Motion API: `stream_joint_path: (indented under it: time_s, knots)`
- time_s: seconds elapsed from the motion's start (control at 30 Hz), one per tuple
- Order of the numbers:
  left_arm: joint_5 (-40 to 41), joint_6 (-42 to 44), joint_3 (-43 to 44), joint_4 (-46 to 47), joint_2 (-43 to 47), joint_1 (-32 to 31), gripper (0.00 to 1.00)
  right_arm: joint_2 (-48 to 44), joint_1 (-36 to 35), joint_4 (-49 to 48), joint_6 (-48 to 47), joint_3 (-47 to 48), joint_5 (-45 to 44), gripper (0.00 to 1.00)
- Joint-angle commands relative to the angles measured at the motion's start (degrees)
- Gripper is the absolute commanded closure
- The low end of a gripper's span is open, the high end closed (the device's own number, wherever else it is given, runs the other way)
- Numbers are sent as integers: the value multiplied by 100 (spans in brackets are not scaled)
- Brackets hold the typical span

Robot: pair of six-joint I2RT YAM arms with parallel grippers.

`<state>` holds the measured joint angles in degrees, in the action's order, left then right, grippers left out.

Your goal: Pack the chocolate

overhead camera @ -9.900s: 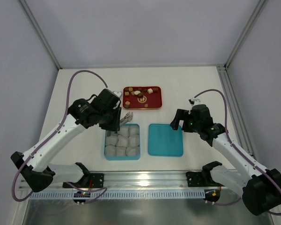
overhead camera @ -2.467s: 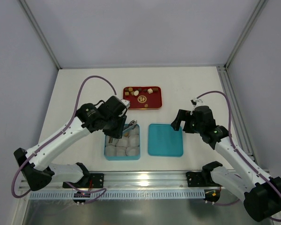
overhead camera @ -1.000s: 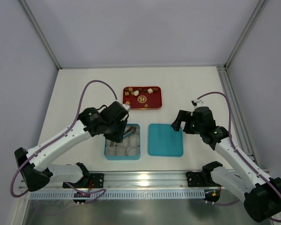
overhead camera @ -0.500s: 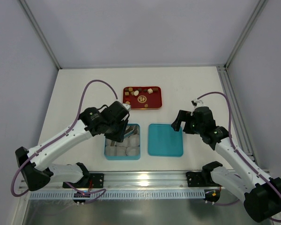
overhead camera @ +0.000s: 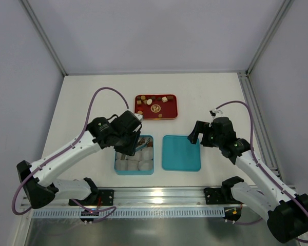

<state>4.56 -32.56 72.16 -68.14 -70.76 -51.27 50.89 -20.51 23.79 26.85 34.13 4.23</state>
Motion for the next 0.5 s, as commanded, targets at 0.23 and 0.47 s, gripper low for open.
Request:
stream_joint_path:
  time_s: [0.23, 0.47]
  knots:
    - [36, 56, 544, -463, 282, -41, 66, 35, -23, -270, 39, 15, 78, 0]
    - [10, 56, 931, -639, 318, -33, 66, 61, -23, -296, 40, 32, 96, 0]
